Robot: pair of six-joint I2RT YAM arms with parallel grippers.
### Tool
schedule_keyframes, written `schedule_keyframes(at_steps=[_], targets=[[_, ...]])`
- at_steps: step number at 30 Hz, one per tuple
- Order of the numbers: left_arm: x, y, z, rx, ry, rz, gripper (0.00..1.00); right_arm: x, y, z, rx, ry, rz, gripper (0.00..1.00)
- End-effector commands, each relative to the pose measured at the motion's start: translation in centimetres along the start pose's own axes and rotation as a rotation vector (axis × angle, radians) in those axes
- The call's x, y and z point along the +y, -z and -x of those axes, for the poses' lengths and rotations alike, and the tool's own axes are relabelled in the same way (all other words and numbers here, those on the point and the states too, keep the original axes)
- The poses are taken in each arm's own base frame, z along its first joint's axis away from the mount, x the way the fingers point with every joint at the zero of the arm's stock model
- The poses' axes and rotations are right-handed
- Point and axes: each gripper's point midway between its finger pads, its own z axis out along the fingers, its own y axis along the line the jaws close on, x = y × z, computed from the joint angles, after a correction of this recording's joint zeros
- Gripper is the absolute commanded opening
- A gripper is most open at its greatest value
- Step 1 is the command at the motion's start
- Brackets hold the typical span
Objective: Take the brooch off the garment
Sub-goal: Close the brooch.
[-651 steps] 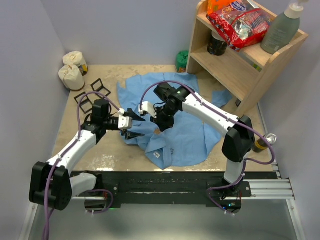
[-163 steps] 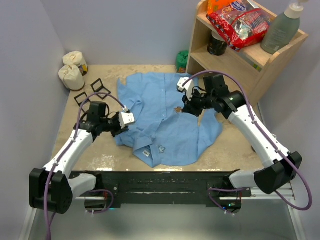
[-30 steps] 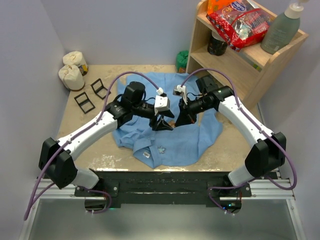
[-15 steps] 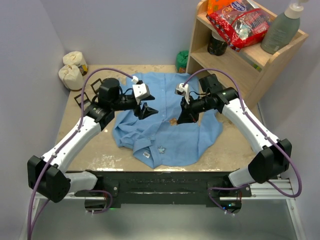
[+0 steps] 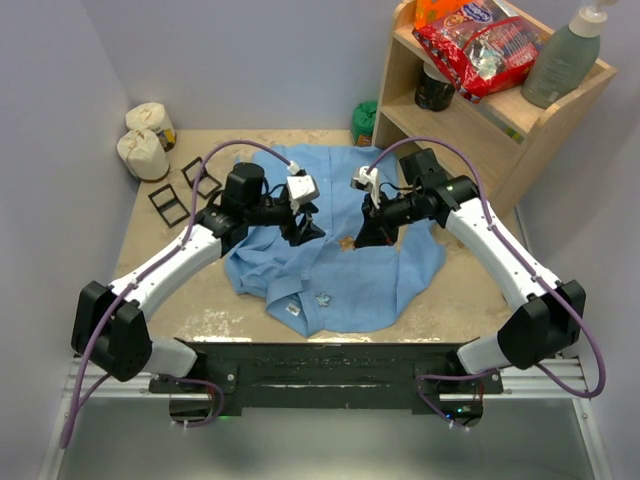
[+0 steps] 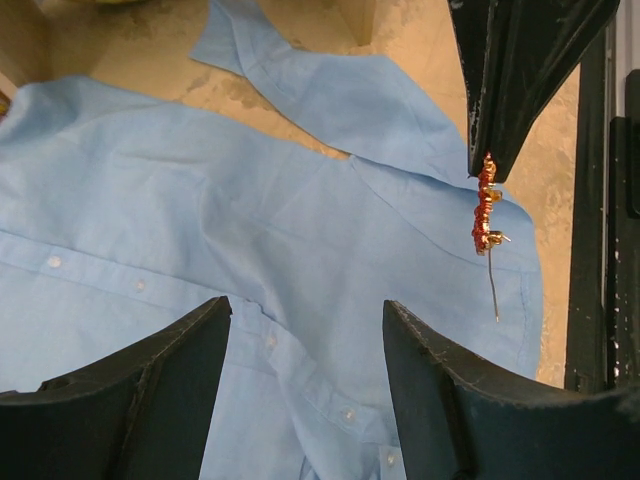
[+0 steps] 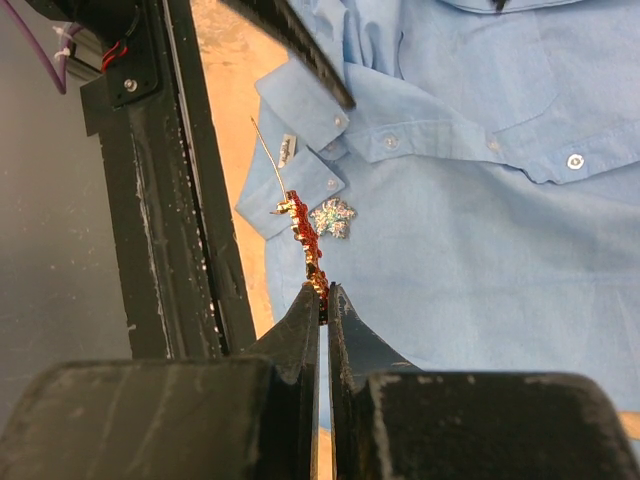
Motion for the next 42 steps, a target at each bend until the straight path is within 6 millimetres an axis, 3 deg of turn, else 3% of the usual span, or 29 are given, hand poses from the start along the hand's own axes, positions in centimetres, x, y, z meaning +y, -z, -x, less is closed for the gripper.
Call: schedule_keyframes(at_steps=[1,15,34,38,42], targets=[[-1.0,-0.8,2.0,-0.029,-0.054,-0.037,0.67,0.1,0.6,0.7,-0.029,0.018,-0.021,0.0],[-4.6,-0.3,3.1,-0.084,-0.06,-0.197,0.64,-2.2,0.4,0.7,-0.017,-0.023,-0.127,0.0],[-6.8,-2.5,1.9,-0.079,-0.038,-0.274,0.64,-1.7,-0.3,1.3,-0.035,-0.055,-0.063,0.0],[-7.1,-2.1,3.0,-0.099,-0.055,-0.3,0.64,-1.7,-0.2,1.3,-0.036,-0.047,-0.072,0.0],[-8.5,-0.4,5.0,-0.155,-0.079,-0.377,0.65,-1.8,-0.1,1.2,-0.037,-0.043,-0.082,0.0]])
